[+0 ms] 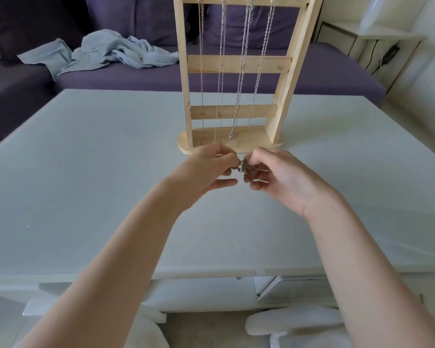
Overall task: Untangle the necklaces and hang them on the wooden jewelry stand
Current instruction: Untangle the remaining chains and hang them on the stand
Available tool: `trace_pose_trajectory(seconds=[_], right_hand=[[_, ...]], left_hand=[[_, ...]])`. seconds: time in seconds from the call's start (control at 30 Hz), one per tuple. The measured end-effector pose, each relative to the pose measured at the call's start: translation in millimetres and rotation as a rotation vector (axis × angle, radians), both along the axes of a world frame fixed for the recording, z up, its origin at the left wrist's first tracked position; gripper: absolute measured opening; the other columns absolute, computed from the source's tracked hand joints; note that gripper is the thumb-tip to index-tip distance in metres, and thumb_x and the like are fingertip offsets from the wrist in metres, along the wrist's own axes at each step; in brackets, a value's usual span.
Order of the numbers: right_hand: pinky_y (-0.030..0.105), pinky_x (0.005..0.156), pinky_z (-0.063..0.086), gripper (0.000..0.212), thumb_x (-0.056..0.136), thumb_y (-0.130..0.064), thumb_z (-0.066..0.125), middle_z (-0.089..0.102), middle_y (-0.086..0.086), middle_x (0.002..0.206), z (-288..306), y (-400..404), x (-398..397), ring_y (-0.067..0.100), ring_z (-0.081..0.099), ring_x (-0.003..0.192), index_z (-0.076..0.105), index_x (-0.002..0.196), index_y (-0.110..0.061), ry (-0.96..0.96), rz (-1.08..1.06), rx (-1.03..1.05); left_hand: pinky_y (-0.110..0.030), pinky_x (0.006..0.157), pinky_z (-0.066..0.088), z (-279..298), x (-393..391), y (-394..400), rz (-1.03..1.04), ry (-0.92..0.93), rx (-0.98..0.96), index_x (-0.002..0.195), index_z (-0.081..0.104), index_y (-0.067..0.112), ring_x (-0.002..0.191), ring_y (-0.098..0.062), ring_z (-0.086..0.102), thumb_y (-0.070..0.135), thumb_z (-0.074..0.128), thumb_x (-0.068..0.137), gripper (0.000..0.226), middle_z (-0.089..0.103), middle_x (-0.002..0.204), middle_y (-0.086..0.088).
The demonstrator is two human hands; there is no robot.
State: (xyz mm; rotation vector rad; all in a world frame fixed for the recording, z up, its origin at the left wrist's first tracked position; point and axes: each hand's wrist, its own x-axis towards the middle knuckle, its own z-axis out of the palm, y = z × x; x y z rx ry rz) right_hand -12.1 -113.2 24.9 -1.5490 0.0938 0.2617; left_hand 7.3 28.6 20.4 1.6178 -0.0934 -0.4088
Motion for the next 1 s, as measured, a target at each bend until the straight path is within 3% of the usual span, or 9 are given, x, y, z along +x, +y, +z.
trace_pose_trajectory(seconds=[0.07,0.2,0.5,0.67,0.9,1.0], right_hand=[[0.024,0.055,0.037,0.021,0.085,-0.005,0.049,0.054,0.002,0.064,-0.6,-1.3,0.8,0.013,0.052,0.055,0.056,0.066,-0.010,-0.020,-0.044,0.002],[0.024,0.058,0.037,0.015,0.085,-0.006,0.054,0.058,-0.001,0.064,-1.5,-3.8,1.3,0.012,0.053,0.058,0.061,0.071,-0.009,-0.078,-0.036,-0.080],[0.020,0.061,0.040,0.010,0.081,0.001,0.061,0.065,-0.002,0.072,-3.4,-5.8,-1.4,0.010,0.055,0.064,0.065,0.079,-0.008,-0.139,0.024,-0.179],[0.021,0.062,0.040,0.014,0.088,-0.011,0.059,0.066,0.001,0.072,-2.9,-8.0,-0.4,0.011,0.056,0.065,0.069,0.079,-0.007,-0.134,0.030,-0.112],[0.022,0.063,0.042,0.012,0.085,-0.009,0.063,0.065,0.004,0.073,-1.9,-6.7,0.5,0.011,0.057,0.064,0.066,0.074,-0.009,-0.058,-0.060,0.074],[0.022,0.061,0.041,0.017,0.086,-0.007,0.060,0.061,0.004,0.064,-3.1,-2.4,1.6,0.011,0.054,0.058,0.063,0.069,-0.006,-0.046,-0.090,0.039]], left_hand=[[-0.020,0.073,0.055,-1.3,1.2,0.2,0.082,-0.069,0.068,0.081,0.054,0.013,0.070,-0.008,0.048,0.009,0.059,0.090,0.011,0.046,0.077,0.001],[-0.017,0.066,0.053,0.6,-1.9,3.2,0.050,-0.023,-0.089,0.078,0.056,0.012,0.067,-0.008,0.054,0.013,0.065,0.087,0.013,0.057,0.074,0.001],[-0.016,0.068,0.053,1.0,-2.4,1.7,0.115,-0.163,0.065,0.088,0.058,0.013,0.065,-0.004,0.057,0.011,0.069,0.083,0.012,0.062,0.075,0.001],[-0.019,0.071,0.054,2.1,-2.3,3.8,0.099,-0.196,0.055,0.084,0.058,0.013,0.060,-0.006,0.056,0.007,0.070,0.082,0.013,0.060,0.067,0.000],[-0.018,0.064,0.051,4.4,-3.2,4.0,0.043,-0.041,-0.184,0.086,0.051,0.011,0.061,-0.012,0.051,0.002,0.064,0.085,0.016,0.055,0.068,-0.004],[-0.017,0.062,0.051,3.1,-4.7,-1.5,0.025,-0.028,-0.114,0.088,0.050,0.010,0.060,-0.011,0.050,0.001,0.062,0.086,0.015,0.053,0.067,-0.003]])
